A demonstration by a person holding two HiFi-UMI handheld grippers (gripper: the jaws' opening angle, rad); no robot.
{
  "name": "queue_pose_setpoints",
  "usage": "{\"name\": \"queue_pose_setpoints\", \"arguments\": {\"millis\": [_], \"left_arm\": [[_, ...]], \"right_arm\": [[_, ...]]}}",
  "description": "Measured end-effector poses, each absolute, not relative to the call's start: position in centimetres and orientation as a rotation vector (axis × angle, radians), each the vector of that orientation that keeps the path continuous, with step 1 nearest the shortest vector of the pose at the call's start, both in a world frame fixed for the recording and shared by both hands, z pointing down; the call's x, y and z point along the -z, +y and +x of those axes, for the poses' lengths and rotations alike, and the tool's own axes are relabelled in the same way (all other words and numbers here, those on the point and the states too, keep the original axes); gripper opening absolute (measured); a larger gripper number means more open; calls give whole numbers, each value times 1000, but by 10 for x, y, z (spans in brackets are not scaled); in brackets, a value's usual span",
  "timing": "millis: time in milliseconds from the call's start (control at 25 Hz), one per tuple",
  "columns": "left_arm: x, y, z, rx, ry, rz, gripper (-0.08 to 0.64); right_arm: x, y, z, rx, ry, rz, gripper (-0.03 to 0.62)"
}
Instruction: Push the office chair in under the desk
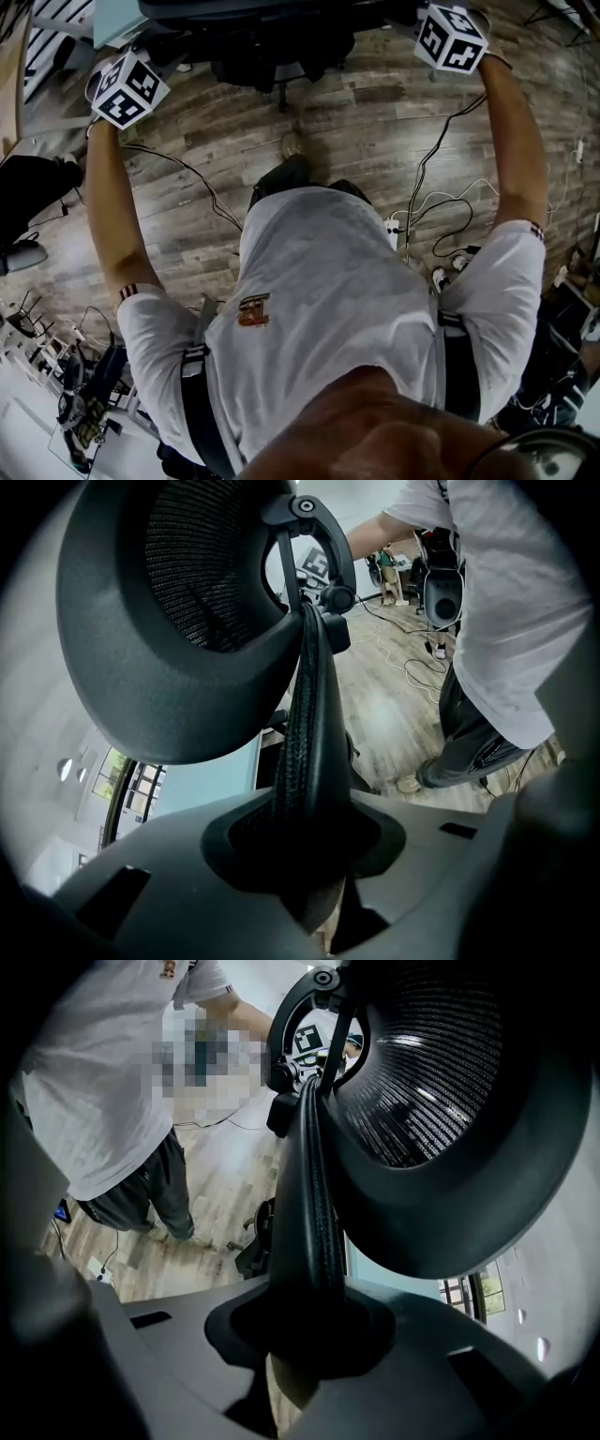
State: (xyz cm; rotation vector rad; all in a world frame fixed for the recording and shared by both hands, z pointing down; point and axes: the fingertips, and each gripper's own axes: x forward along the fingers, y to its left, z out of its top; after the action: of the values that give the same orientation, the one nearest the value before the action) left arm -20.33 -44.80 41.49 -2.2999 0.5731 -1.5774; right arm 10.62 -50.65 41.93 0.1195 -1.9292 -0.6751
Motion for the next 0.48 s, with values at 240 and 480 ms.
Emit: {"name": "queue_pose_setpoints", "arguments": {"millis": [240, 480], "left_arm": [[-412, -495, -211, 1565, 587, -2290, 130], [-411, -533, -223, 1555, 594, -2287, 129]], "right_arm": [[-417, -559, 96, 693, -1906, 128, 89], [-420, -601, 84, 694, -1873, 136, 86]]}}
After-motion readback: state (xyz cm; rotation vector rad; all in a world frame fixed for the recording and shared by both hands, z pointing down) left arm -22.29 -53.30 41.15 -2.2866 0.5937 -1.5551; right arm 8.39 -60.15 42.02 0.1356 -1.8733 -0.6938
